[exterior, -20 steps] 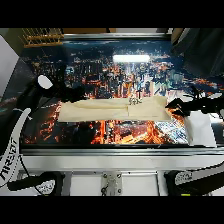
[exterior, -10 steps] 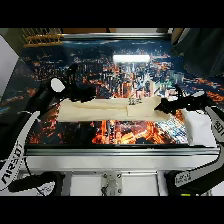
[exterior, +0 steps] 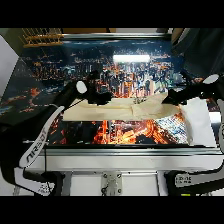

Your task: Fold the clothes and pants, and hang the long-sleeved shirts on hangers.

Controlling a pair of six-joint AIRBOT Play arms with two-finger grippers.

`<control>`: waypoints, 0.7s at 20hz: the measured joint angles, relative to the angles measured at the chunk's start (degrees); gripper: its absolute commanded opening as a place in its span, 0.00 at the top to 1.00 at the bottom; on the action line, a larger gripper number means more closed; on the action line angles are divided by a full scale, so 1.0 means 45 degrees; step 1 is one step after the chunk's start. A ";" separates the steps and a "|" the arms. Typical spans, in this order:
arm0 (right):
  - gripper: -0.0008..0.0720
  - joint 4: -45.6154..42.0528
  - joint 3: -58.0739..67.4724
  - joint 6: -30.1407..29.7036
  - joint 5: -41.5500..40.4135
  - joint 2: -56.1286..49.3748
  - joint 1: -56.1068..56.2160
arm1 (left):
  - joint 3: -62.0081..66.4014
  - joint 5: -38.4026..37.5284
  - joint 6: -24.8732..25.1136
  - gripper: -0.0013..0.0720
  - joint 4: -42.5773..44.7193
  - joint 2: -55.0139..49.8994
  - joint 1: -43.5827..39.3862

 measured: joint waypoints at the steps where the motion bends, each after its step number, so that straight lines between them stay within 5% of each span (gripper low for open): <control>1: 0.98 -0.0253 0.0539 0.0340 0.0476 0.0194 0.0136 | 0.0539 -0.0034 -0.0010 0.98 -0.0005 -0.0529 -0.0253; 6: 0.98 -0.0947 0.3264 0.1938 0.2443 0.0661 0.1268 | 0.3249 -0.0733 -0.0034 0.98 0.0005 -0.3157 -0.1321; 14: 0.98 -0.1141 0.5654 0.3128 0.3113 0.0758 0.3245 | 0.6533 -0.2113 -0.0024 0.98 0.0024 -0.5799 -0.2210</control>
